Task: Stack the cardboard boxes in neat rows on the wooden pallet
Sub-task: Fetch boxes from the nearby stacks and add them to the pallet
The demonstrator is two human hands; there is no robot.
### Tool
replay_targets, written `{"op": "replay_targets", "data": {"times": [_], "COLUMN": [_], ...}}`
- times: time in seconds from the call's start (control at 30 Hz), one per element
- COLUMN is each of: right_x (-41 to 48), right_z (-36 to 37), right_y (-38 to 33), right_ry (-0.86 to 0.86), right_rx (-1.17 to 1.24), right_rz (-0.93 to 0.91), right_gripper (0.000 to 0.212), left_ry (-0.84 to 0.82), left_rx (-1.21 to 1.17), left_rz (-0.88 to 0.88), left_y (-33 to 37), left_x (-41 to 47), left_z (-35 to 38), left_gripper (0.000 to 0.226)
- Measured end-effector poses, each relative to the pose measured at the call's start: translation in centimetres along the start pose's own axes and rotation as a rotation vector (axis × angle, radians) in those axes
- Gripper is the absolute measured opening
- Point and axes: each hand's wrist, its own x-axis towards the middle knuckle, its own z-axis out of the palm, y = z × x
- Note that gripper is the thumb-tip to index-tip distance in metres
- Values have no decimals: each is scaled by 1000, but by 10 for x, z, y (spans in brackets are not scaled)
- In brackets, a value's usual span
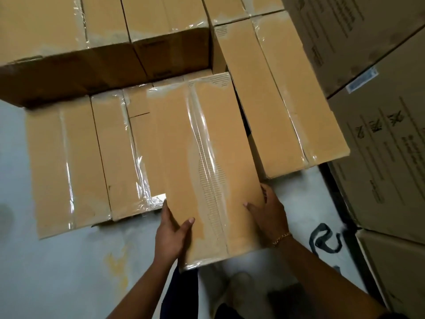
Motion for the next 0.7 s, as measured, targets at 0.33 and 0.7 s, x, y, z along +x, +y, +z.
{"op": "replay_targets", "data": {"times": [0.33,0.7], "right_x": [-43,-39], "right_z": [-39,-43], "right_y": [54,43], "right_ry": [-226,2], "right_rx": [-716,-1018], "right_rz": [-361,-482], "right_gripper": [148,148], "left_ry": [-136,-131], "left_rx": [241,339], "left_rz": [104,132], "left_y": [-29,-40], "left_x": [-47,-52], "left_z": [-5,-3], "left_gripper": [157,136]}}
